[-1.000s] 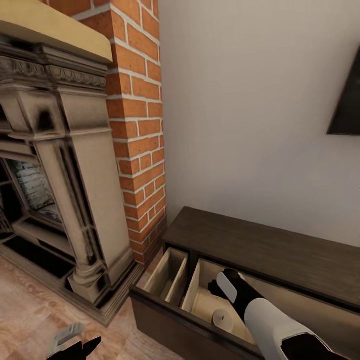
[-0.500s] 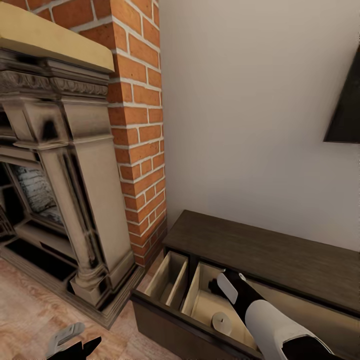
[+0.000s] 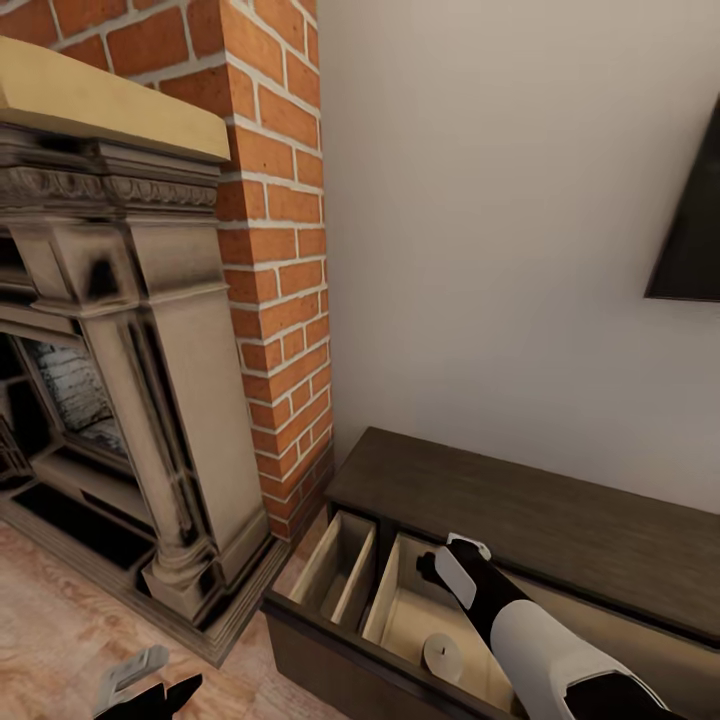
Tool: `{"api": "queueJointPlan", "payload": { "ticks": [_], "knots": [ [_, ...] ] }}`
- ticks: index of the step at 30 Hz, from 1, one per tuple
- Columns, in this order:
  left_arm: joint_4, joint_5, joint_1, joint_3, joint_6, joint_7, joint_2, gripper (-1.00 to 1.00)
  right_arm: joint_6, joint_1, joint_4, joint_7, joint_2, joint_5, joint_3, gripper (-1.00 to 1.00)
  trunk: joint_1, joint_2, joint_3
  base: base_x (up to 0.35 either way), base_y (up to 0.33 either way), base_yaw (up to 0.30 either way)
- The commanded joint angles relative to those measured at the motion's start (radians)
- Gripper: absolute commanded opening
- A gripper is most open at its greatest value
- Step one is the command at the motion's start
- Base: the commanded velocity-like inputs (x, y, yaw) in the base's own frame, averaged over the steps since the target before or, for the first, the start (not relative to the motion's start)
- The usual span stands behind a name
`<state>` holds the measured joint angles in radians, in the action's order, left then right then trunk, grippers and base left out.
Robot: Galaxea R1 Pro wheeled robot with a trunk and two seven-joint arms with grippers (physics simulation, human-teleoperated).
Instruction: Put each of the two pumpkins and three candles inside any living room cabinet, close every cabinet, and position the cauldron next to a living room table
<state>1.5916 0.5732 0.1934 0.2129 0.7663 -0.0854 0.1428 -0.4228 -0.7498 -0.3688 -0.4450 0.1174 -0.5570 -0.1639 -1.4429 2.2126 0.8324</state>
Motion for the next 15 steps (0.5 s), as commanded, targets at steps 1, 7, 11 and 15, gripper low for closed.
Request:
{"api": "queueJointPlan", "payload": {
  "ticks": [1,7,11,15],
  "knots": [
    [0.001,-0.003,0.000,0.001,0.004,-0.004,0.000,1.00,-0.001,0.000,-0.001,-0.007,-0.001,-0.009,-0.009,1.00,0.004,-0.007,-0.002,0.000,0.000,0.000],
    [-0.003,-0.008,-0.001,-0.001,0.004,0.047,0.000,1.00,0.011,0.005,-0.001,-0.005,0.000,-0.009,-0.009,1.00,0.027,-0.049,-0.021,0.000,0.000,0.000],
    [-0.006,-0.010,-0.002,-0.004,-0.002,0.116,-0.001,1.00,0.048,0.009,0.003,-0.005,-0.001,-0.011,-0.009,1.00,0.042,-0.077,-0.034,0.000,0.000,0.000],
    [-0.034,-0.004,-0.002,-0.005,-0.008,0.167,-0.009,1.00,0.069,0.030,0.002,-0.003,-0.003,-0.012,-0.007,1.00,0.058,-0.105,-0.046,-0.102,0.000,0.000]
  ]
}}
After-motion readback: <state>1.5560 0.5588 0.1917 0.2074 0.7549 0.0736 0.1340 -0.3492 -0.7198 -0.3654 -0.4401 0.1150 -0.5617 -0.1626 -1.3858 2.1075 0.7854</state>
